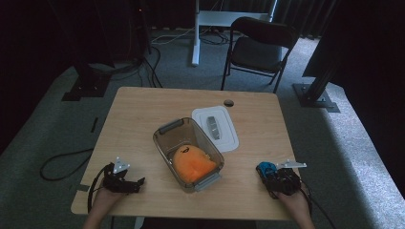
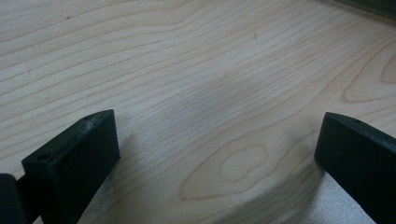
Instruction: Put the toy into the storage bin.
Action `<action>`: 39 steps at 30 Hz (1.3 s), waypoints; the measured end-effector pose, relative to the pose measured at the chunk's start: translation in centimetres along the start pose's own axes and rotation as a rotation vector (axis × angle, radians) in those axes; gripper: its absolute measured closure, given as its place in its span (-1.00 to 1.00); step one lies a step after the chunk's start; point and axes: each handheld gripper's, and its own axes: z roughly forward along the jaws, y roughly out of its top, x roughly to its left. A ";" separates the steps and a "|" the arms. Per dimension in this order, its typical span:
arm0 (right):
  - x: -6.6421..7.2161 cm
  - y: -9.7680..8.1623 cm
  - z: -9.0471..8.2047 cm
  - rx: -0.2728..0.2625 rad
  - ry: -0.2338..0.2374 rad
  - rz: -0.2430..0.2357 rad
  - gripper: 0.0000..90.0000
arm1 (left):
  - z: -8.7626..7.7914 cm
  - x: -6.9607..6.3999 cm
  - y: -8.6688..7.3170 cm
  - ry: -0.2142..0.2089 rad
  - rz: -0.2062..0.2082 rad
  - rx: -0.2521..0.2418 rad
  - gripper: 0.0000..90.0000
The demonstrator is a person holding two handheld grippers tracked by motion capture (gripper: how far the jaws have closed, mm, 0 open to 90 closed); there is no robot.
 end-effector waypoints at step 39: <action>1.3 6.5 -5.3 -0.078 0.012 -0.047 -0.45 | 0.0 0.0 0.0 0.000 -0.001 -0.001 -0.99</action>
